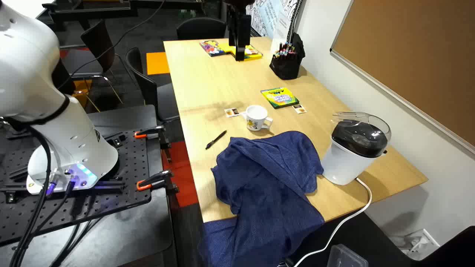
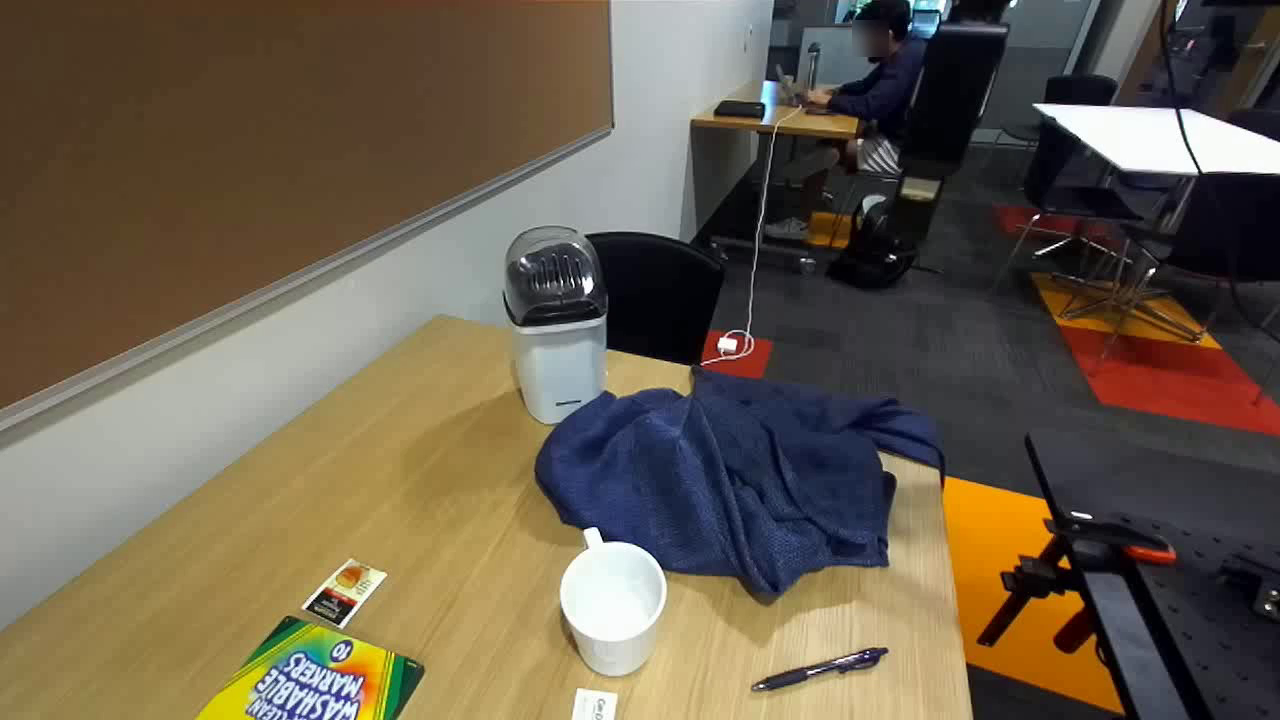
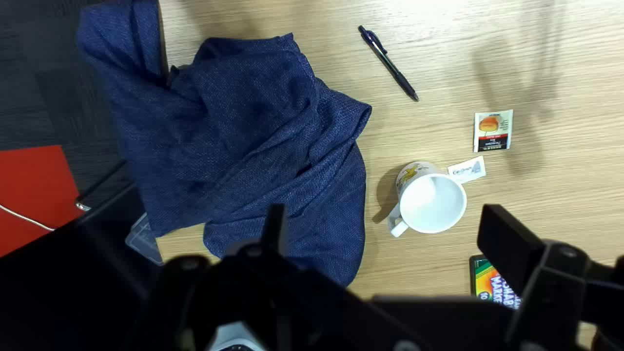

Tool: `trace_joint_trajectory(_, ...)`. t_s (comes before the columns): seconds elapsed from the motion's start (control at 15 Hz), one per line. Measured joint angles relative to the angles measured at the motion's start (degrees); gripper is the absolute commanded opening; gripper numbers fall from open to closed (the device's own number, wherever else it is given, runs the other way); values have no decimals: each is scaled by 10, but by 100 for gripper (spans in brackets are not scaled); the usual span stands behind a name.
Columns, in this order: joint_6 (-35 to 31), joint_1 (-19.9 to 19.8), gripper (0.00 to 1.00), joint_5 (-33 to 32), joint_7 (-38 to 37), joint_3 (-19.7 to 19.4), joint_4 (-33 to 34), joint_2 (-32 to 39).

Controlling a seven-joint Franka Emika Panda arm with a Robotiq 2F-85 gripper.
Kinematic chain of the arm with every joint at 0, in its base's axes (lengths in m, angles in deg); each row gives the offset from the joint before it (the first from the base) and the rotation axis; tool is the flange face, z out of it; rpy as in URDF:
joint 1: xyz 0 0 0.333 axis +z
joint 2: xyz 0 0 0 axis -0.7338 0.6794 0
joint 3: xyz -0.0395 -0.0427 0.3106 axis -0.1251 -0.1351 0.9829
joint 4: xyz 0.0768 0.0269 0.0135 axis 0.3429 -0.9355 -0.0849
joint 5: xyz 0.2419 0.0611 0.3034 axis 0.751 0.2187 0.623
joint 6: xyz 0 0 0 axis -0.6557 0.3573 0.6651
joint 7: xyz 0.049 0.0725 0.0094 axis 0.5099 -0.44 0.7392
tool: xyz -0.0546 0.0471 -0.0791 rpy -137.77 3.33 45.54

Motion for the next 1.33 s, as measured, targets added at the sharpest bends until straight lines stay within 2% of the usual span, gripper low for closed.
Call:
trace_joint_trajectory(0.73, -9, 6, 100, 0, 2, 3, -11, 0)
trace_joint_trajectory(1.07, -115, 27, 100, -13, 20, 23, -87, -2)
trace_joint_trajectory(1.33, -212, 40, 100, -17, 59, 24, -163, -3)
